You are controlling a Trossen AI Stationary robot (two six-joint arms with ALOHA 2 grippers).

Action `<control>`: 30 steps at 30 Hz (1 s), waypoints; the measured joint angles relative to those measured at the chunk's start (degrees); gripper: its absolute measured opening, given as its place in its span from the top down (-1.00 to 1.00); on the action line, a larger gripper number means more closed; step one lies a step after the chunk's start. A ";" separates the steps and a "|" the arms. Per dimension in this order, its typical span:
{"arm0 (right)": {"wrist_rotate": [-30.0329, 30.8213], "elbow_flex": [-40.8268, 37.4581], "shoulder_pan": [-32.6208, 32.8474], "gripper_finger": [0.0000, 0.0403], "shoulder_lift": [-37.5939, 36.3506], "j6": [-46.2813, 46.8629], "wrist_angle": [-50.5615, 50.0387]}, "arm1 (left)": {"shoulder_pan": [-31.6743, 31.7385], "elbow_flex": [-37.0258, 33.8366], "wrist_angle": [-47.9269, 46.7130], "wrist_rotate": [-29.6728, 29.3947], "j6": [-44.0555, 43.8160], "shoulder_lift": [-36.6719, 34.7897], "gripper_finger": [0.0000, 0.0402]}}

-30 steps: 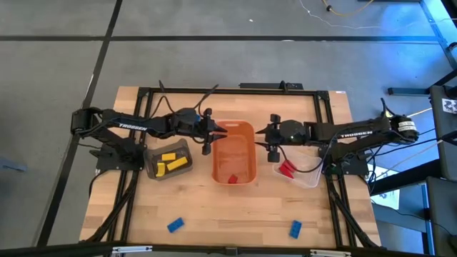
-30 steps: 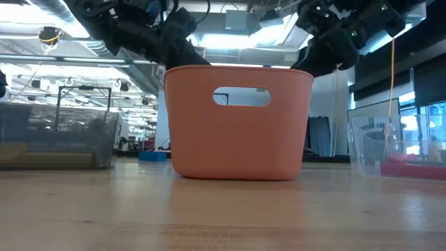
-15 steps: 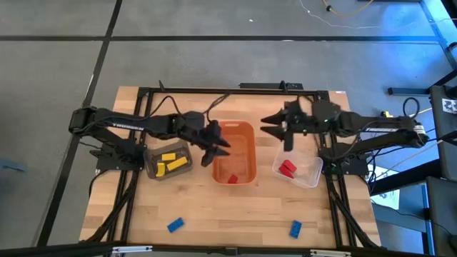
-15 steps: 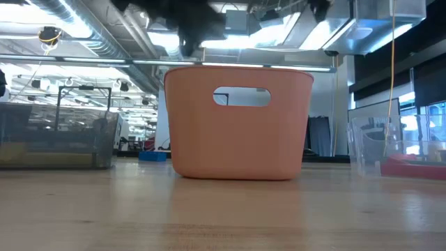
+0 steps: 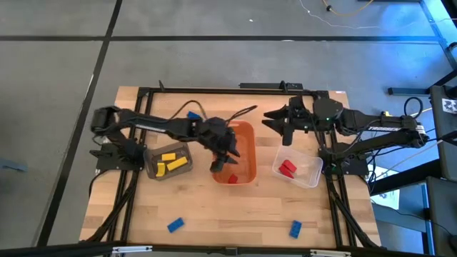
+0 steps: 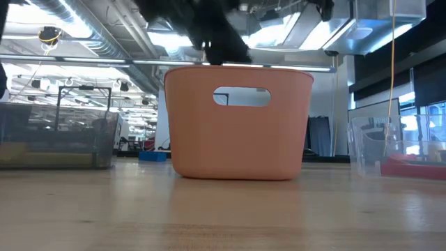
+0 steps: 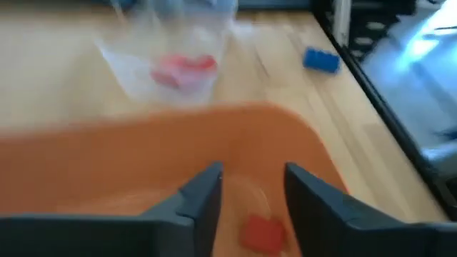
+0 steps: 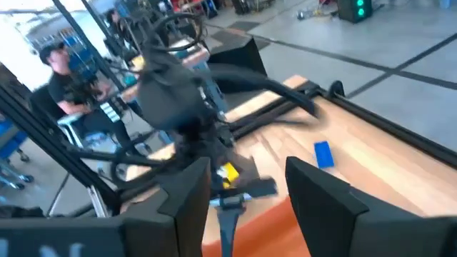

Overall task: Sort & place blocks by color
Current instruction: Put the red block into the transparent bin

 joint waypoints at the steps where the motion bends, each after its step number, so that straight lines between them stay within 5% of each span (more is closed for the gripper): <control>1: -0.02 0.00 0.00 0.08 0.00 -0.23 -0.92 | 0.51 0.61 -0.04 2.57 -1.64 1.94 0.42; 5: -0.05 -0.02 0.00 0.08 0.37 -0.02 -3.78 | 1.10 2.43 -0.76 10.50 -11.72 10.13 0.90; 12: -0.11 -0.13 0.11 0.08 1.41 1.48 -3.97 | 1.03 6.55 -3.81 18.50 -26.64 20.30 0.99; 24: 0.02 -0.13 0.11 0.08 3.26 1.57 -3.97 | -1.68 6.83 -6.11 14.96 -23.52 21.17 1.00; 30: 0.06 -0.13 0.11 0.08 3.43 1.59 -3.62 | -3.37 6.77 -8.06 7.81 -20.56 21.93 1.00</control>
